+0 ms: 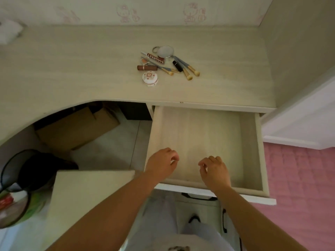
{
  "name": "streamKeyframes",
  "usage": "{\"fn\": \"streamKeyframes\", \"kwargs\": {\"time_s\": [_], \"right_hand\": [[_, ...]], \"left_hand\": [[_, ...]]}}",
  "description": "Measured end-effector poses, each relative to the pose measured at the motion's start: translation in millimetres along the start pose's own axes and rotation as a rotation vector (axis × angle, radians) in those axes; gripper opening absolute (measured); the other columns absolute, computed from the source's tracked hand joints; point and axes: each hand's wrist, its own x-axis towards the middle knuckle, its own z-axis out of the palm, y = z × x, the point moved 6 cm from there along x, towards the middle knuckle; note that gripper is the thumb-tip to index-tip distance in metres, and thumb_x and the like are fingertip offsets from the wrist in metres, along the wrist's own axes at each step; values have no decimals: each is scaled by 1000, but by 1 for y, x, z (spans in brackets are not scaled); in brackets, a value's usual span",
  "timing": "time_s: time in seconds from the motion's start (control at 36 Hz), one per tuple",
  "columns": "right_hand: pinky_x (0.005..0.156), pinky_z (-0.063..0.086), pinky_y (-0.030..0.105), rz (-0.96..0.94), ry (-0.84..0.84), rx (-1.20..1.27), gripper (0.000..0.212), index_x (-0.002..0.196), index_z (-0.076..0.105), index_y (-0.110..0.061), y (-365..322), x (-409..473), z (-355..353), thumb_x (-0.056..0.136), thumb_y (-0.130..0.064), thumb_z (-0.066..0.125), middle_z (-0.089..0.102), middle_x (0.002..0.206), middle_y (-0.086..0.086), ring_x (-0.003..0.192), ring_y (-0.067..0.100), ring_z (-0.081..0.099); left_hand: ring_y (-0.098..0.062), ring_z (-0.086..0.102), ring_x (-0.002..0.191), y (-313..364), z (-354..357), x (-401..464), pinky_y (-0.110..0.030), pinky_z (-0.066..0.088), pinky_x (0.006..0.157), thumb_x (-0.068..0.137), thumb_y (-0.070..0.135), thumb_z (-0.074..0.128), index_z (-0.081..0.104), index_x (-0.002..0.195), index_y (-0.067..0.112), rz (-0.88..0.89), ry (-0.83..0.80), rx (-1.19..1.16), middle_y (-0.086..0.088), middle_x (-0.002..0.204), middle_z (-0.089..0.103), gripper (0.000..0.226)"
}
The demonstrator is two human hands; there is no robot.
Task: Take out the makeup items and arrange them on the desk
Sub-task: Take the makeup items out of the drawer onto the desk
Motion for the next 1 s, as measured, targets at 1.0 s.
{"fn": "streamKeyframes", "kwargs": {"time_s": [1.0], "right_hand": [[93, 37, 28, -112, -184, -294, 28, 121, 53, -18, 54, -67, 21, 96, -27, 45, 52, 120, 0, 111, 20, 45]], "left_hand": [[-19, 47, 111, 43, 87, -64, -29, 36, 89, 98, 28, 42, 48, 127, 25, -66, -4, 360, 2, 123, 51, 30]]}}
